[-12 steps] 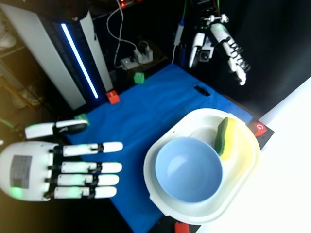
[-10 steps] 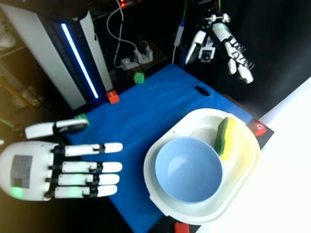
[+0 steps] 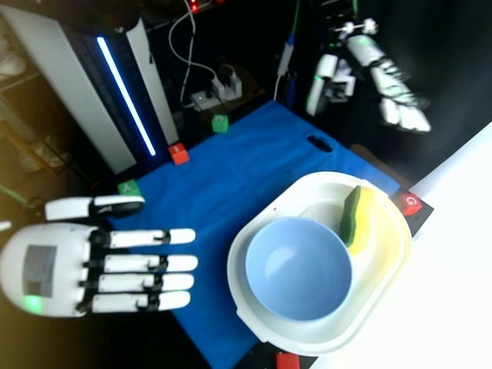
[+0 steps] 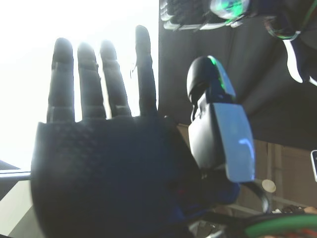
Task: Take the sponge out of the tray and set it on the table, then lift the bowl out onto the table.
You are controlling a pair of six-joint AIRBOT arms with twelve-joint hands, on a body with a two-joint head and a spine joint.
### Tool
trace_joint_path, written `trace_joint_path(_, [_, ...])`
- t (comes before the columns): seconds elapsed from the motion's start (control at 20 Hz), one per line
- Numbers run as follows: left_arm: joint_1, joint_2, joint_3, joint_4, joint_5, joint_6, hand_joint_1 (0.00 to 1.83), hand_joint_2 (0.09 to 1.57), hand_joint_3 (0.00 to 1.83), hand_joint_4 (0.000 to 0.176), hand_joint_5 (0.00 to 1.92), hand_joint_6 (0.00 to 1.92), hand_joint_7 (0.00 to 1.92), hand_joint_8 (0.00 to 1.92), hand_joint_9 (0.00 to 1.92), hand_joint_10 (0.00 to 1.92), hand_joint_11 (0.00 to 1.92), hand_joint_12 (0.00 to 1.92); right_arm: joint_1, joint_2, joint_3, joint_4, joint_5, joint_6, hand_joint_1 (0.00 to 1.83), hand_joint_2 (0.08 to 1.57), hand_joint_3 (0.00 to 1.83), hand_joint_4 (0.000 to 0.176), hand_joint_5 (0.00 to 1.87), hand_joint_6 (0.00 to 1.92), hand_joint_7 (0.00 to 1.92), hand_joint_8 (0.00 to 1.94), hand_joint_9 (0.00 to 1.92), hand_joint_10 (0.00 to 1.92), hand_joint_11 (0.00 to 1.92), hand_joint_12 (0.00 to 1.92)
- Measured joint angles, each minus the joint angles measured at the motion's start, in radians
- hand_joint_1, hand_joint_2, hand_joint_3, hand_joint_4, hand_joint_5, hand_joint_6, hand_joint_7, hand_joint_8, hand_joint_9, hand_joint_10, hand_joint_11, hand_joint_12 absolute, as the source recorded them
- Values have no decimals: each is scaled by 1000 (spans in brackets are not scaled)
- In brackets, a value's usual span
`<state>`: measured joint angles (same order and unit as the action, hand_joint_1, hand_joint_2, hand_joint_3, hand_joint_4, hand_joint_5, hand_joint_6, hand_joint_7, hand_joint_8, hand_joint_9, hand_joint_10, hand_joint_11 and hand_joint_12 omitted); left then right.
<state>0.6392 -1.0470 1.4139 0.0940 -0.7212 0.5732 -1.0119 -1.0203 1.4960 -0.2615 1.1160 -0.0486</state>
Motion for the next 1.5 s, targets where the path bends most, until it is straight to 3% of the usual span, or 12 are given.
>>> trace_joint_path(0.05, [-43,-35,31,48,85,2,758,935,0,76,348,4,331,4,254,2,5,399,0,0,1,2,0,0,281,1346,0,115,500,2,248,1,143,1,2,386])
trace_joint_path(0.2, [-106,-95,93,76,199,14,830,944,2,11,502,6,492,7,413,9,0,786,0,0,1,7,0,0,316,1335,1,106,535,1,269,0,161,0,0,449])
trace_joint_path(0.35, [-165,-131,134,81,317,102,679,957,0,64,507,0,568,10,530,27,0,954,0,0,1,5,0,0,339,1330,0,124,568,7,285,1,163,1,0,529])
trace_joint_path(0.6, [-211,-204,203,85,441,180,769,961,2,56,612,10,688,9,657,36,9,1274,2,-7,4,2,0,0,366,1339,1,125,585,1,272,0,138,2,0,384])
trace_joint_path(0.65, [-211,-217,219,85,454,180,837,962,1,28,675,10,739,9,706,47,36,1332,2,-7,6,2,0,0,378,1333,0,124,593,3,276,1,144,3,0,397])
trace_joint_path(0.95, [-211,-304,324,25,535,279,866,1014,9,90,719,8,788,9,715,34,22,1264,2,-15,13,1,0,0,379,1340,2,112,598,1,299,3,170,5,0,494])
trace_joint_path(1.05, [-211,-333,362,15,555,285,953,1024,1,58,831,9,888,12,793,53,65,1322,2,-17,13,-2,0,0,386,1343,1,109,607,2,304,2,173,3,0,513])
trace_joint_path(1.1, [-213,-341,376,8,558,286,1208,1059,12,0,1052,499,1053,807,922,329,173,1623,2,-17,14,-6,0,0,376,1345,1,110,611,2,294,0,158,0,0,514])
trace_joint_path(1.15, [-213,-344,379,2,554,292,1208,1059,12,0,1052,499,1053,807,922,329,173,1623,2,-17,15,-5,0,0,376,1345,1,110,611,2,294,0,158,0,0,514])
trace_joint_path(1.2, [-213,-346,379,-19,551,292,1246,1105,4,0,1025,653,989,1134,780,833,172,1702,2,-17,15,-3,0,0,371,1344,1,109,615,3,297,2,163,2,0,514])
trace_joint_path(1.25, [-209,-345,379,-32,544,293,1255,1128,1,0,985,728,954,1248,692,1156,178,1763,2,-17,15,-3,0,0,422,1343,0,105,627,3,299,1,149,1,0,462])
trace_joint_path(1.5, [-198,-325,346,-65,532,286,1235,1173,1,0,886,893,876,1385,620,1242,176,1722,2,-21,15,-6,0,0,500,1351,0,71,645,1,303,0,138,0,0,397])
